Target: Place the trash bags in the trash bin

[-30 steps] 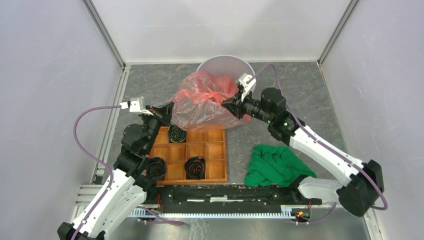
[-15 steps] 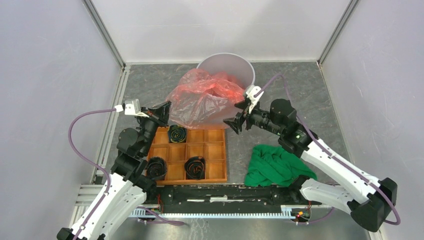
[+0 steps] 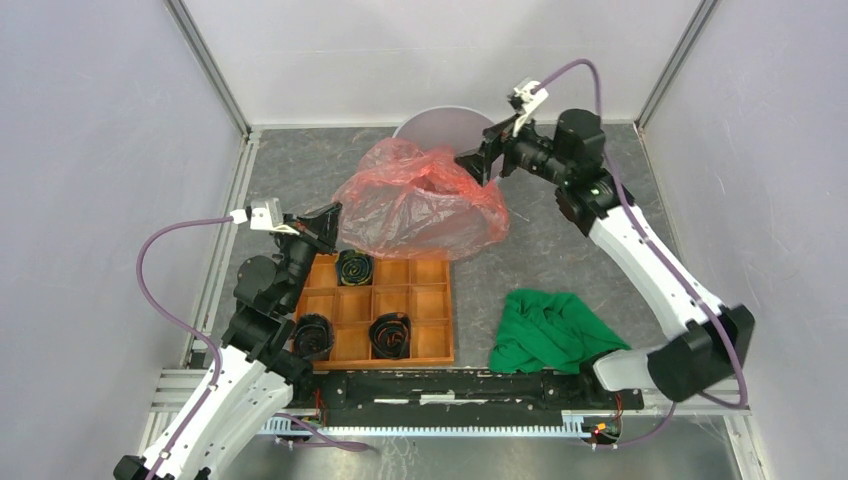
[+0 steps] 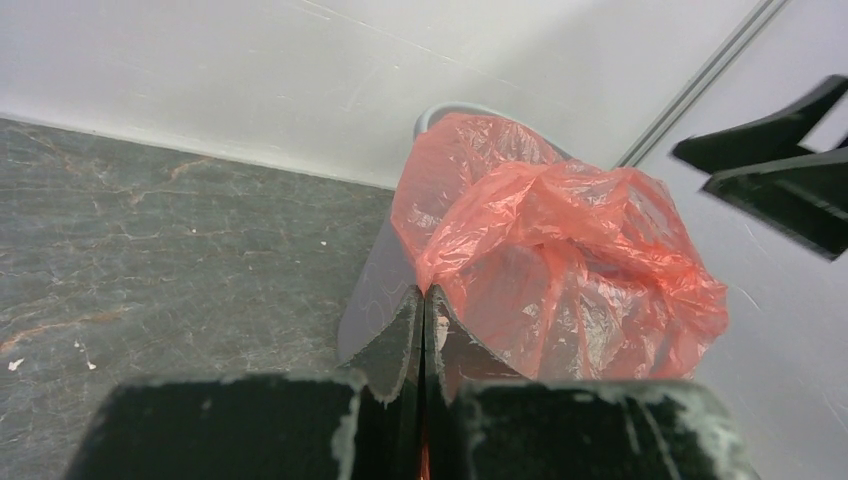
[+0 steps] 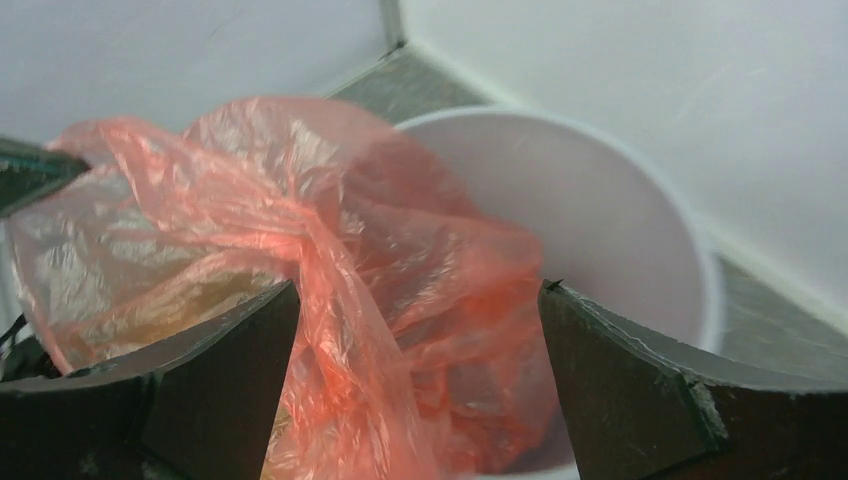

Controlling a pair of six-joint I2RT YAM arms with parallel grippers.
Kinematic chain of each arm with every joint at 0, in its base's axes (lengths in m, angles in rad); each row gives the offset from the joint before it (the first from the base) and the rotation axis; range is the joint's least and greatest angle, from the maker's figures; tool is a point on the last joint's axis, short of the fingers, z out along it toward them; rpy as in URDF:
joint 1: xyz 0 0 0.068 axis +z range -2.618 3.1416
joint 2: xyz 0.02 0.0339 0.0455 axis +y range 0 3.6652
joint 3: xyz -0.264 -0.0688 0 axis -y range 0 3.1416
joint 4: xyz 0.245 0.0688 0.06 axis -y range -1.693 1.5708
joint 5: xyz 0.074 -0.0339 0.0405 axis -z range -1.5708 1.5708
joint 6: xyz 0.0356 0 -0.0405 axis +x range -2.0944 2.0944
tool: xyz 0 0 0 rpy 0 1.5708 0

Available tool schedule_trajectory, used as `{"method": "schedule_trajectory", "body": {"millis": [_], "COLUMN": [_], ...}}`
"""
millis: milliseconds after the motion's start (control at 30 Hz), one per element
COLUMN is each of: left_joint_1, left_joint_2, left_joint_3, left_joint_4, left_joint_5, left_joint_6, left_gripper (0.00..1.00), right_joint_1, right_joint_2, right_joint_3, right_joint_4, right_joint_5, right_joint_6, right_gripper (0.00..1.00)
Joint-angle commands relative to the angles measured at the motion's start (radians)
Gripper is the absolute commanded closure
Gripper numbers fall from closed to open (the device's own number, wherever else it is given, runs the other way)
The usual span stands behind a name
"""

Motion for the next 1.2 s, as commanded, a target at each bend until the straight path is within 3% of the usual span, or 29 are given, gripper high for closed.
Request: {"method": "schedule_trajectory", "body": {"millis": [0, 67, 200, 300, 400, 433, 833, 933, 1167], "left_joint_1": [0.001, 0.000, 0.001, 0.001, 0.001, 0.001, 0.003, 0.012, 0.084], "left_joint_2": [0.000, -0.001, 0.004, 0.019, 0.062, 0.091, 0.683, 0.833, 1.081], "left_joint_3": [0.046, 0.046, 0.050, 0.062, 0.105, 0.138, 0.781, 0.962, 1.185], "left_joint_4": [0.018, 0.018, 0.018, 0.016, -0.019, -0.043, -0.352, -0.444, -0.461], "left_joint_5": [-0.014, -0.016, -0.012, -0.011, -0.035, -0.044, 0.150, 0.175, 0.290], "left_joint_6": [0.051, 0.050, 0.046, 0.039, 0.004, -0.011, -0.019, -0.022, -0.006], "left_gripper": [0.98, 0.98, 0.98, 0.98, 0.98, 0.98, 0.98, 0.98, 0.94], "right_joint_1": [0.004, 0.004, 0.003, 0.004, 0.003, 0.003, -0.049, -0.086, -0.149], "right_joint_2": [0.081, 0.095, 0.108, 0.101, 0.089, 0.090, 0.033, 0.040, 0.152], "right_joint_3": [0.052, 0.038, -0.003, -0.005, -0.004, 0.001, -0.042, -0.046, 0.007], "right_joint_4": [0.015, 0.033, 0.113, 0.109, 0.110, 0.115, 0.170, 0.180, 0.268], "right_joint_5": [-0.237, -0.251, -0.320, -0.252, -0.157, -0.133, 0.290, 0.328, 0.270], "right_joint_6": [0.037, 0.043, 0.098, 0.096, 0.098, 0.109, 0.308, 0.339, 0.286], "right_gripper": [0.04, 0.09, 0.31, 0.47, 0.80, 0.98, 1.00, 0.99, 0.99]}}
